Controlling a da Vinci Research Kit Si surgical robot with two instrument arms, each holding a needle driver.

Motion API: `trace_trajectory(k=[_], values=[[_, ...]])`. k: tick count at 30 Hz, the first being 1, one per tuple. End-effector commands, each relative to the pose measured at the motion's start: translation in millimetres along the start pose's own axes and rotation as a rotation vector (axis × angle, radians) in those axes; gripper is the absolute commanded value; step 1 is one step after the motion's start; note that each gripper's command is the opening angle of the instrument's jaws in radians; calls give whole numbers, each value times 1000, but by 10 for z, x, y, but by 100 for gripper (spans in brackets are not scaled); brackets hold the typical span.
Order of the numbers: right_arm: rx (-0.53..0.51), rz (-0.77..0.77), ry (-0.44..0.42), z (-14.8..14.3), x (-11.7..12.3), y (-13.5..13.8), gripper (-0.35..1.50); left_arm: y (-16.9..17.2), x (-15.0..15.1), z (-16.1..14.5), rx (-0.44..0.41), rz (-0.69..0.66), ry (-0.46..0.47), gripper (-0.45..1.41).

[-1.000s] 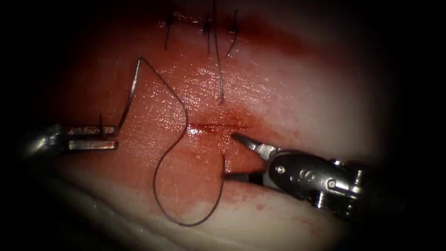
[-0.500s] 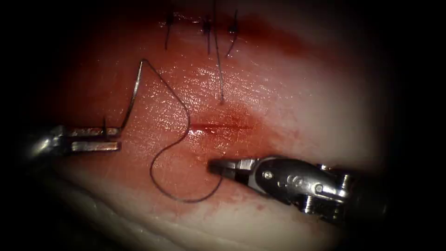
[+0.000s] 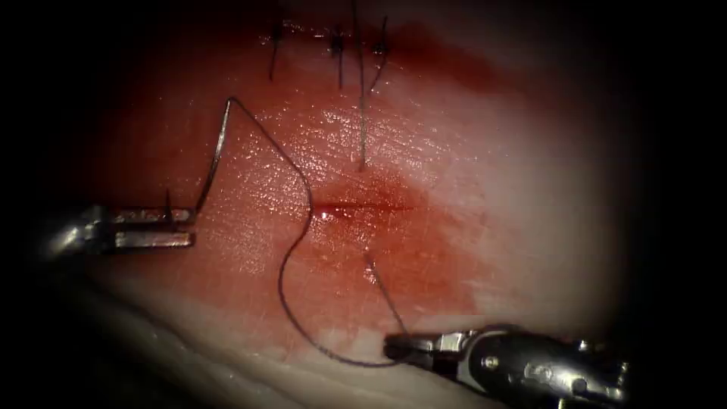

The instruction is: Wound Closure

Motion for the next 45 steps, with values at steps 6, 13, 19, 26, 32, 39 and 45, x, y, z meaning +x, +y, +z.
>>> trace_trajectory(k=[6, 13, 19, 26, 32, 39, 45], values=[[122, -7, 100, 14, 47, -42, -35, 0, -6, 7, -2, 0, 0, -45], [68, -35, 151, 28, 54, -37, 91, -1, -7, 5, -4, 1, 1, -45], [10, -24, 137, 10, 36, -17, 118, -1, -7, 4, -4, 1, 1, -45], [-13, -8, 134, -3, 23, -5, 120, -2, -7, 4, -5, 1, 1, -45], [-55, -19, 62, -11, 15, 14, 115, -3, -8, 2, -7, 2, 1, -45], [-228, 129, 60, -23, 25, 80, 96, -3, -11, 5, -4, 5, 1, -45], [-299, 282, 123, -21, 23, 136, 84, -2, -11, 6, -2, 5, 0, -45]])
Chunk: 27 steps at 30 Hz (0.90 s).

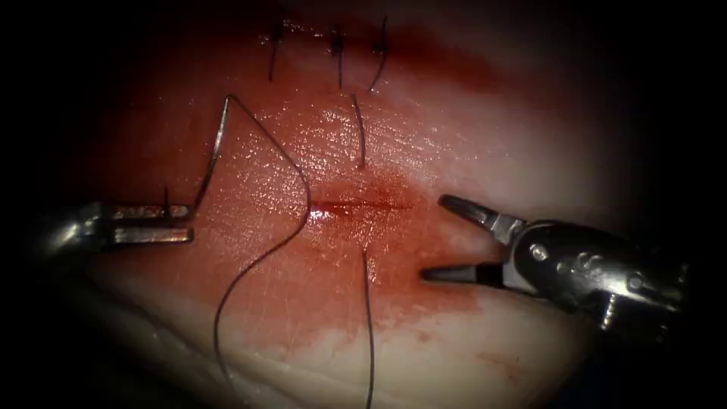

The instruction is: Wound Closure

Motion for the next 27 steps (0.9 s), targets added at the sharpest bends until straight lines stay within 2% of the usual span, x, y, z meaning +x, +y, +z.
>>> trace_trajectory(k=[1, 3, 6, 11, 13, 15, 17, 23, 24, 25, 26, 27], values=[[-6, 49, 6, 19, -3, 14, 83, -1, -6, 7, -1, -1, 0, -45], [-9, 97, 13, 29, -8, 23, 79, -2, -6, 8, -1, 0, 0, -45], [-7, 199, 46, 45, -19, 35, 64, -1, -9, 8, 0, 3, -1, -45], [31, 297, 68, 78, -32, 47, 61, -2, -10, 9, 1, 4, -1, -45], [50, 325, 76, 89, -33, 46, 61, -2, -10, 9, 1, 4, -1, -45], [79, 335, 83, 100, -31, 43, 51, -2, -10, 8, 1, 4, -1, -45], [104, 337, 81, 108, -28, 38, 49, -2, -10, 8, 0, 4, -1, -45], [131, 329, 79, 116, -22, 28, 36, -2, -10, 7, -1, 4, -1, -45], [131, 329, 79, 117, -22, 29, 27, -2, -10, 7, -1, 4, -1, -45], [130, 329, 79, 117, -22, 30, 9, -2, -10, 7, -1, 4, -1, -45], [131, 329, 79, 116, -23, 31, -35, -2, -10, 7, -1, 4, 0, -45], [133, 329, 79, 114, -23, 33, -35, -2, -10, 7, -1, 4, -1, -45]])
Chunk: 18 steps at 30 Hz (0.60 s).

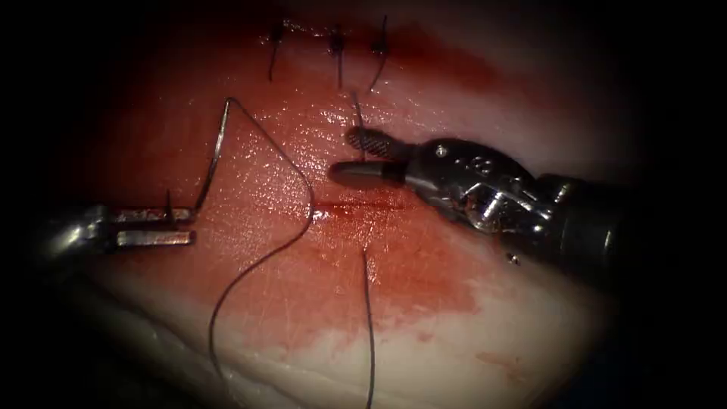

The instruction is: Wound Closure

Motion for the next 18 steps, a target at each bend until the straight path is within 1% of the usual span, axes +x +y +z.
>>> trace_trajectory(k=[1, 3, 7, 16, 18], values=[[4, -8, 0, 4, 1, 4, -35, -1, -5, 7, -2, -1, 1, -45], [-38, -35, 9, 0, 5, 8, -35, -1, -5, 7, -2, -1, 1, -45], [-61, -32, 32, -7, 14, 11, -35, -1, -5, 7, -1, -1, 1, -45], [-55, -47, 76, -13, 44, 3, -35, 0, -6, 8, 0, 0, 0, -45], [-56, -51, 76, -13, 45, 1, -35, 0, -6, 8, 0, 0, 0, -45]])
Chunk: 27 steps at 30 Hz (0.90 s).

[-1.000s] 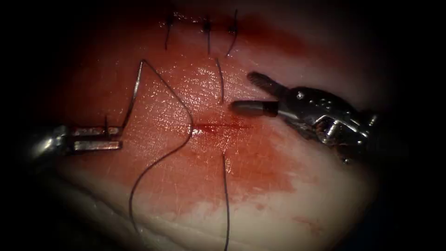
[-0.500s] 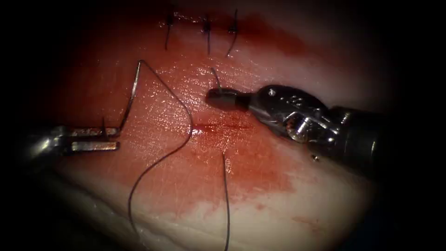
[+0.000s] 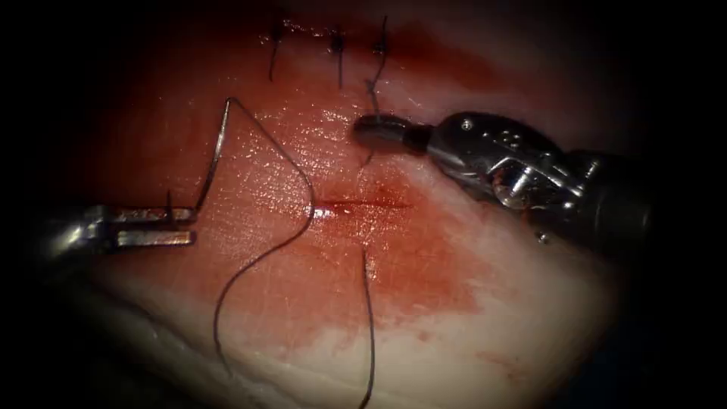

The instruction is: Wound Closure

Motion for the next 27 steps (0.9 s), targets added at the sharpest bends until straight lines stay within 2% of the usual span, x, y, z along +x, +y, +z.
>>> trace_trajectory(k=[1, 17, 27], values=[[3, -3, 4, 11, 1, -2, -35, 0, -6, 7, 0, 0, 0, -45], [9, 10, 38, 7, 18, -5, -35, 2, -1, 8, 1, -5, 0, -45], [13, -5, 46, 7, 21, -5, -35, 2, 3, 6, 0, -3, 0, -45]])
